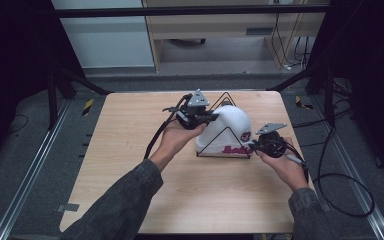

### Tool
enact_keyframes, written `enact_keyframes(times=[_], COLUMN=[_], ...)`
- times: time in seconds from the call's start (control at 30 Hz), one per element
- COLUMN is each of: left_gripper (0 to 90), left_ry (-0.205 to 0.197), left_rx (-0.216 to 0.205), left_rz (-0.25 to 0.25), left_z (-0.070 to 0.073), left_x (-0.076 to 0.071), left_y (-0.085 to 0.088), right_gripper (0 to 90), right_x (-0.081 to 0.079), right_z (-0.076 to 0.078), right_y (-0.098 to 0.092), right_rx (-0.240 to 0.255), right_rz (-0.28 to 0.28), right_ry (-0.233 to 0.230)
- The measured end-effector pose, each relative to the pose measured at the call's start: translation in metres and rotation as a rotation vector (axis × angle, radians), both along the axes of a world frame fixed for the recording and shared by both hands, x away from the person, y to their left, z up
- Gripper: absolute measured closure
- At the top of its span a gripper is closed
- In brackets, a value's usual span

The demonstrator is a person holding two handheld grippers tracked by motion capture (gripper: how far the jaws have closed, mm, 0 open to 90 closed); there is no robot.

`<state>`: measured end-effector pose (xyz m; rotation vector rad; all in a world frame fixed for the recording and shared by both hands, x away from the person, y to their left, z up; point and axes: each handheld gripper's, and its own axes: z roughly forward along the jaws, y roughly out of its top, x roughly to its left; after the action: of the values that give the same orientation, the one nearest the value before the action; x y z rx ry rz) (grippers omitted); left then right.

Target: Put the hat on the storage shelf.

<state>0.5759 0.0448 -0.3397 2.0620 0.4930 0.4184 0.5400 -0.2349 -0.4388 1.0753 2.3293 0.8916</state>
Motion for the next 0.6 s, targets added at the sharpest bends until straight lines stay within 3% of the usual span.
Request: enact_keyframes(times=[0.13,0.6], left_gripper=[82.5,82.2], left_ry=[0.002,-0.001], left_rx=[0.007,0.017], left_rz=[-0.002,0.001], left_z=[-0.002,-0.004], left_x=[-0.001,-0.003], left_y=[-0.001,-0.002], right_gripper=[72.9,75.7], right_x=[-0.001,-0.009], right_z=[0.001,0.003], right_y=[-0.003,-0.016], right_rx=[0.006,0.044], right_rz=[-0.016,-0.039], right_ry=[0.0,-0.008])
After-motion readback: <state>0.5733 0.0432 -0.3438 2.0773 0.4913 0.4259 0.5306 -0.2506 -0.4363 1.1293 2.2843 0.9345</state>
